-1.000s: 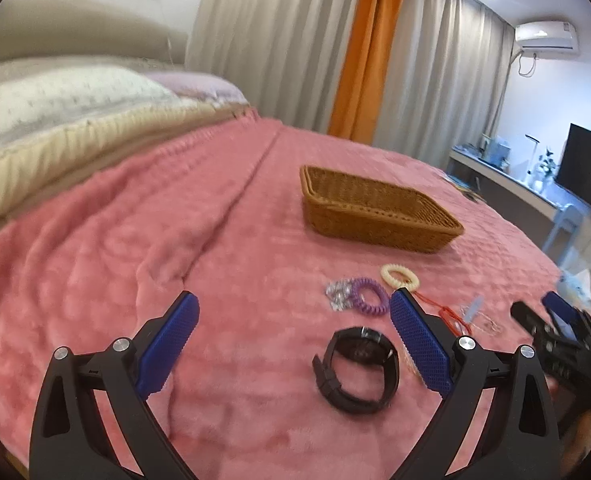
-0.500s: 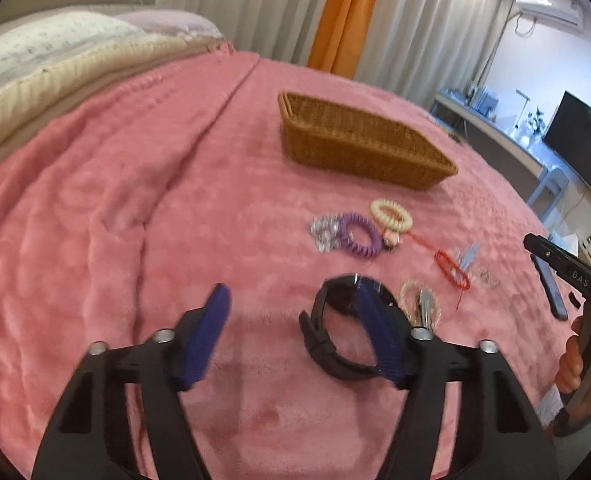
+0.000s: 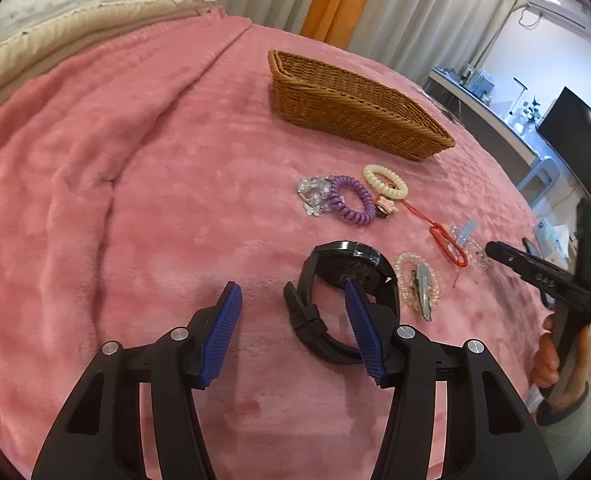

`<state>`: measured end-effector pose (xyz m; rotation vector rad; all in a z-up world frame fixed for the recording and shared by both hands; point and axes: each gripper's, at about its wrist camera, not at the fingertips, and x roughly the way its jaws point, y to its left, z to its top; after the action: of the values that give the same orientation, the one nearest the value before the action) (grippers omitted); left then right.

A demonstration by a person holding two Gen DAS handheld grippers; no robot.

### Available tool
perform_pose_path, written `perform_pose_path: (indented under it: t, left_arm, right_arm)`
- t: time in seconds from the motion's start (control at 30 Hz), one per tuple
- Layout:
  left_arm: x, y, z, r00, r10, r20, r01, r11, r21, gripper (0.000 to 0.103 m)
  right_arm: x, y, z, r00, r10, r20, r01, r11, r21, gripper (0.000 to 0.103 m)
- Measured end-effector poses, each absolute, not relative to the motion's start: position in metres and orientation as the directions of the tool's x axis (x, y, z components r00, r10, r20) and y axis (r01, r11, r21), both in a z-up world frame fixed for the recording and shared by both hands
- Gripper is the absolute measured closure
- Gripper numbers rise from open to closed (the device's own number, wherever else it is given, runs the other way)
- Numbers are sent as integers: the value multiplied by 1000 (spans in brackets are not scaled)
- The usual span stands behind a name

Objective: Organize jewelry
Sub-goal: 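Grasp the black watch with the left tool while the right tool grasps the silver chain bracelet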

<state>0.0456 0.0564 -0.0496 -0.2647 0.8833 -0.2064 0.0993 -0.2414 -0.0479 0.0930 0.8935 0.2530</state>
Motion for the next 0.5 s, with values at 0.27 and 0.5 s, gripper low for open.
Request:
perform_pose_path:
  t: [0.27,0.5]
  left_arm:
    - [57,44,-52,573,-273,-772,71,956,-286,58]
    - [64,37,-57,550,-213,-807,55,974,-219,85]
  right_arm:
    - [132,-208,-55,530,194,-825,-286,957,41,81]
    - [126,-199,-46,561,196,-805,-325,946,3,97]
